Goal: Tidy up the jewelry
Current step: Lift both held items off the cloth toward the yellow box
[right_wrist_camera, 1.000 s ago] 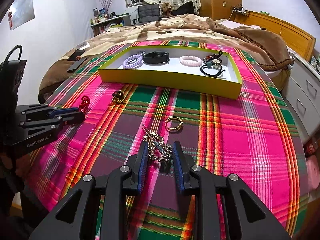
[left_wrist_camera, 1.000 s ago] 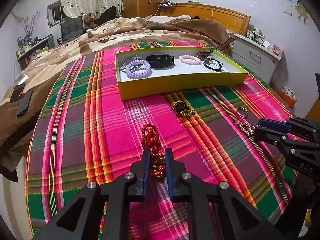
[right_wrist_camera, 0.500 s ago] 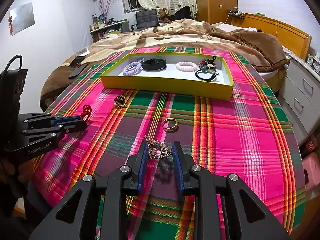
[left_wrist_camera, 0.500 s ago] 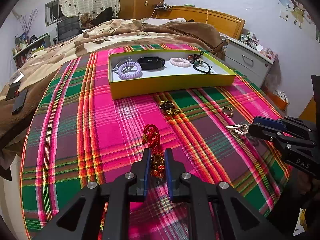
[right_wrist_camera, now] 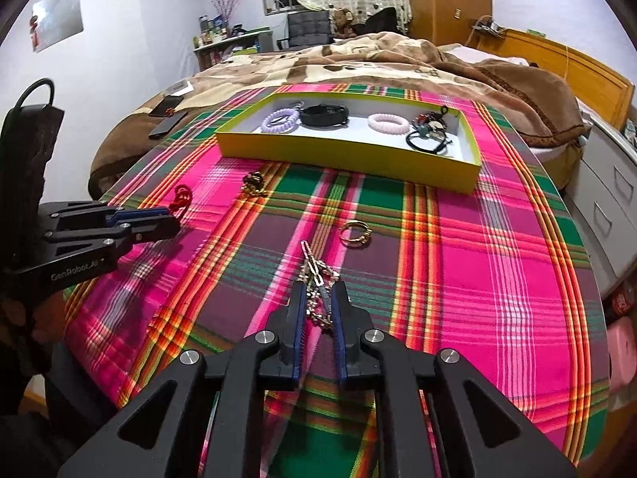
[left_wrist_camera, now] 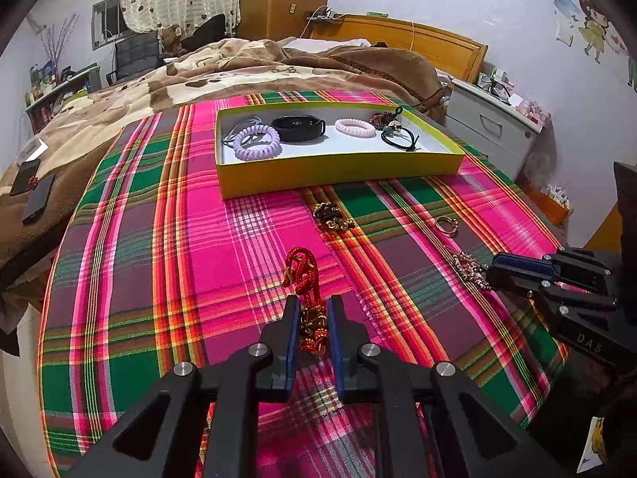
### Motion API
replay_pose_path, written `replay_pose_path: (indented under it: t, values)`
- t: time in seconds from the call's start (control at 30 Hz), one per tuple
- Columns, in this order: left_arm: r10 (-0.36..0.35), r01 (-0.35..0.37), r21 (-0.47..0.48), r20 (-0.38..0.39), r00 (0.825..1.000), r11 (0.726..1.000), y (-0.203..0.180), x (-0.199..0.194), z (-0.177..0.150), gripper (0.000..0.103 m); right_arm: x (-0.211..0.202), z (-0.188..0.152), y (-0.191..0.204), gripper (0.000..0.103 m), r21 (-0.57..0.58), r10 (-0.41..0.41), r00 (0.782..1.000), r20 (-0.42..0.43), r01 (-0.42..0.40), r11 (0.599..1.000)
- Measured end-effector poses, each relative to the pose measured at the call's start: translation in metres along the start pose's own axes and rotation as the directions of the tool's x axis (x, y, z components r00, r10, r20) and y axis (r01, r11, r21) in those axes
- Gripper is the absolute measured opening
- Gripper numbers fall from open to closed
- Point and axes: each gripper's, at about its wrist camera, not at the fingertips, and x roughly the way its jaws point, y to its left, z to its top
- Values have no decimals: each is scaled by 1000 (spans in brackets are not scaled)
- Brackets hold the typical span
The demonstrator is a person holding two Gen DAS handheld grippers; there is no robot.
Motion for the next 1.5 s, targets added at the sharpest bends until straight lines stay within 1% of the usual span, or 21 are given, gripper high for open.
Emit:
replay_pose_path:
  t: [0.23,0.43,0.5,0.6,0.7,0.83,0.9,1.1,1.23,1.5]
  values:
    - [-1,1,-3,-1,1000,1000,2,0,0,14,6,4,8,13,-57,-1,1000,-19,0,998]
    - [-4,4,-2,-1,1000,1000,3,0,-1,14,8,10,7,13,-95,-40,999,-13,39,995]
    - [-4,4,-3,-2,1000,1000,4,0,-1,14,8,11,7,13,-113,-30,999,-17,28,993]
    - [-5,5,-4,-5,1000,1000,4,1,-2,14,15,9,8,13,-147,-25,998,-50,17,989]
    - [-7,7,-1,-7,1000,1000,3,1,-3,14,16,8,10,12,-177,-28,998,-52,18,984]
    - [-8,8,1,-6,1000,1000,1,2,-1,14,16,9,8,9,-155,-26,998,-49,18,988]
    - [-9,9,3,-3,1000,1000,0,1,-1,14,16,8,9,4,-147,-29,999,-43,23,989]
    - [-11,11,0,12,1000,1000,0,-3,1,14,12,8,7,4,-101,-22,999,-28,19,995]
    - [-21,22,-8,28,999,1000,0,-7,3,14,3,10,7,4,-77,-20,1000,-1,20,997]
    - [-51,55,-27,115,992,998,0,-24,16,14,-15,24,2,4,-17,-21,997,69,22,1000]
